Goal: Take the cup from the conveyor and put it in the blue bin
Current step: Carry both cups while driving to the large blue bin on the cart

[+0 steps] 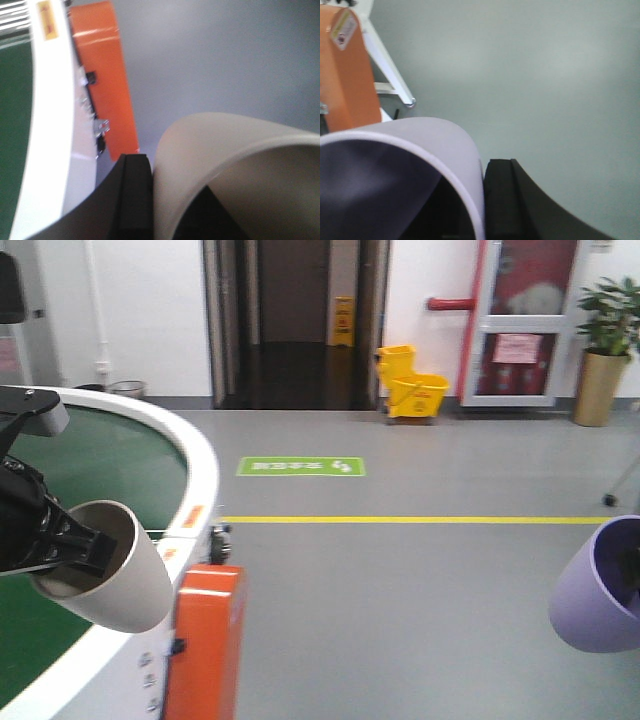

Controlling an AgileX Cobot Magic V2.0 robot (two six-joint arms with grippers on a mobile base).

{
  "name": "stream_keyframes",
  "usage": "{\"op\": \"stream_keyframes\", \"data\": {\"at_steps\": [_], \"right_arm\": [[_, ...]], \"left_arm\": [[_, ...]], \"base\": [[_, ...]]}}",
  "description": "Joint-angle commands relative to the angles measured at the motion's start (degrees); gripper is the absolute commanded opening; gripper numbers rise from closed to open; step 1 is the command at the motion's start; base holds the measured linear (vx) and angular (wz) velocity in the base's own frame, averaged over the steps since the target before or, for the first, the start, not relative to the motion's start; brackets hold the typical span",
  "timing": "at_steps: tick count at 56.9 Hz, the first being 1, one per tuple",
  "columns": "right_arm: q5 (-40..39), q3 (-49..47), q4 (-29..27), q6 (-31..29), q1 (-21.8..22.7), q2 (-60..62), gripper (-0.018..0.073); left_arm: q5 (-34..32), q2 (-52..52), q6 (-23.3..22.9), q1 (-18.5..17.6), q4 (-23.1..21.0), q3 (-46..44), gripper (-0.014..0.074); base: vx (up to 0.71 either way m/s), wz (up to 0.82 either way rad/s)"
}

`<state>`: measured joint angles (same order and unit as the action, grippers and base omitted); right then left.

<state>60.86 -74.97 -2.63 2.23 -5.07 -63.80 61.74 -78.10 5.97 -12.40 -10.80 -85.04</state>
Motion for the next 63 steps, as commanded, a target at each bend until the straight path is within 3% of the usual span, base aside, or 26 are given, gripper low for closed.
{"op": "stream_keyframes", "data": {"at_steps": [1, 36, 63], "right_arm": [[-3.92, -1.54, 0.30, -0.41, 0.20, 0.90, -0.0009], [-3.91, -1.54, 0.30, -0.41, 0.20, 1.44, -0.0009], [-3.90, -1.54, 0.24, -0.41, 0.20, 5.24, -0.0009]], "left_arm": [[-3.48, 1.87, -0.03, -0.17, -1.33, -1.93, -0.0008], [-3.48, 1.87, -0.03, -0.17, -1.33, -1.93, -0.0008], [-3.48, 1.87, -0.03, -0.17, -1.33, -1.93, -0.0008]], "base": [[0.08, -0.54], [0.19, -0.63], [0.34, -0.25]]}}
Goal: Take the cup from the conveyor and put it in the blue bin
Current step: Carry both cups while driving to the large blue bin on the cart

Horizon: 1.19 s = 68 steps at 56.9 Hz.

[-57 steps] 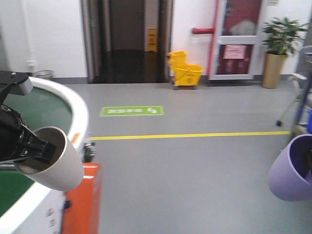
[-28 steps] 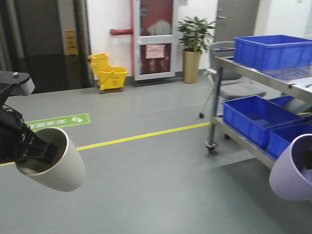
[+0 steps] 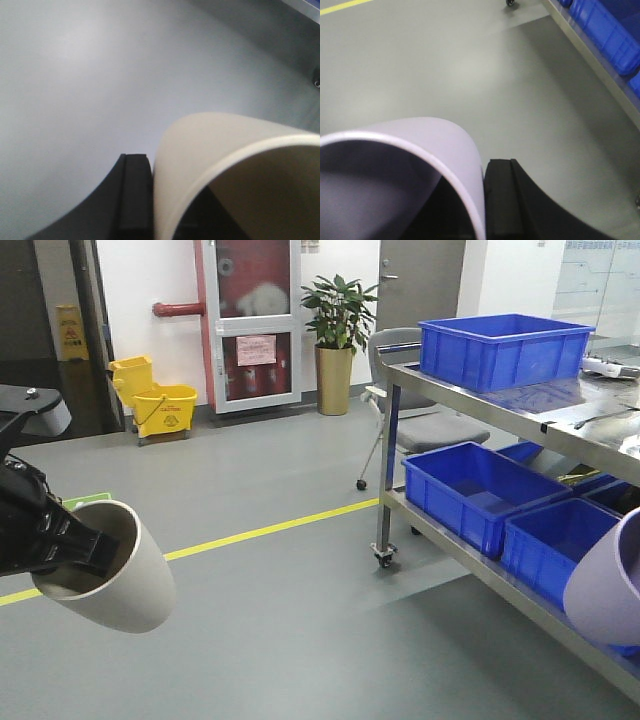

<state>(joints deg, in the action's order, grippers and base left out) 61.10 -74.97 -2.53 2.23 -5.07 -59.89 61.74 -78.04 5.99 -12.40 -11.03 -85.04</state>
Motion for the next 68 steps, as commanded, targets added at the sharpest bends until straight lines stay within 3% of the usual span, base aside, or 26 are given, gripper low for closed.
{"op": "stream_keyframes", "data": {"at_steps": [1, 36, 68], "right_arm": [[-4.14, -1.54, 0.14, -0.41, 0.20, 1.45, -0.0009], [-4.14, -1.54, 0.14, -0.41, 0.20, 1.77, -0.0009], [-4.14, -1.54, 0.14, -0.41, 0.20, 1.77, -0.0009]], "left_arm": [[-3.48, 1.81, -0.05, -0.17, -1.10, -1.93, -0.0008], [-3.48, 1.81, -0.05, -0.17, -1.10, -1.93, -0.0008], [-3.48, 1.81, -0.05, -0.17, -1.05, -1.93, -0.0008]], "base": [[0.41, -0.11], [0.43, -0.21], [0.41, -0.69]]}}
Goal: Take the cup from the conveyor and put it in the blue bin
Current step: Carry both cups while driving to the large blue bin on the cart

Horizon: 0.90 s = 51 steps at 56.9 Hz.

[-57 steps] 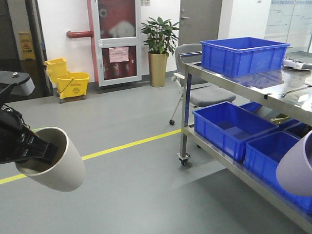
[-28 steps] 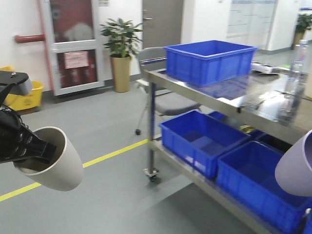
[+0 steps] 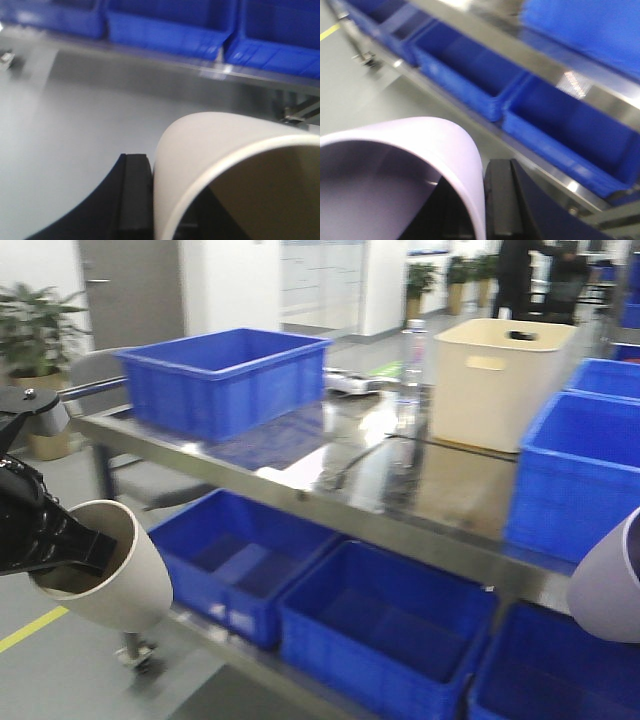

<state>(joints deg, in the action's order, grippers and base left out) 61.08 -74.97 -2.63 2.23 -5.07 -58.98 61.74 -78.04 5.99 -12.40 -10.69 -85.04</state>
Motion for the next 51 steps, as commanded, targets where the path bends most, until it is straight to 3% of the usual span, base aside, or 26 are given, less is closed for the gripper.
{"op": "stream_keyframes", "data": {"at_steps": [1, 51], "right_arm": [[-4.12, -1.54, 0.24, -0.41, 0.20, 0.86, -0.0009], [-4.12, -1.54, 0.24, -0.41, 0.20, 0.86, -0.0009]], "left_arm": [[-3.48, 1.81, -0.05, -0.17, -1.39, -1.93, -0.0008], [-3.49, 1.81, -0.05, -0.17, -1.45, -1.93, -0.0008]], "base": [[0.33, -0.72], [0.27, -0.47]]}}
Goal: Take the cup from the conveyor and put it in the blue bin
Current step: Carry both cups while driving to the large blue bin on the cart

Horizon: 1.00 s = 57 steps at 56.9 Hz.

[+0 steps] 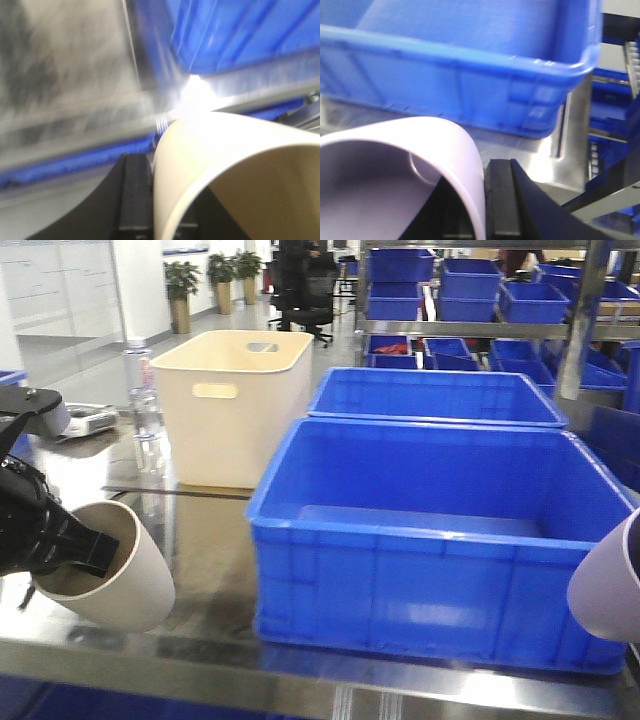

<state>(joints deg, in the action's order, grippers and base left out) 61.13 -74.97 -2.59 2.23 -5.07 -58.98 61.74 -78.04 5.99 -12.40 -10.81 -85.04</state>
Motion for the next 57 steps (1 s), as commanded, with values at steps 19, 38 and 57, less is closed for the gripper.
{"op": "stream_keyframes", "data": {"at_steps": [19, 38, 57], "right_arm": [[-4.17, -1.54, 0.20, -0.41, 0.20, 0.86, -0.0009], [-4.17, -1.54, 0.20, -0.41, 0.20, 0.86, -0.0009], [-4.25, -1.54, 0.20, -0.41, 0.20, 0.87, -0.0009]], "left_arm": [[-3.55, 1.26, -0.05, -0.17, -1.33, -1.93, -0.0008], [-3.53, 0.09, -0.05, -0.17, -1.33, -1.93, -0.0008], [-3.53, 0.15, -0.05, -0.17, -1.33, -1.93, -0.0008]], "base": [[0.19, -0.28], [0.04, -0.05], [0.00, 0.00]]}}
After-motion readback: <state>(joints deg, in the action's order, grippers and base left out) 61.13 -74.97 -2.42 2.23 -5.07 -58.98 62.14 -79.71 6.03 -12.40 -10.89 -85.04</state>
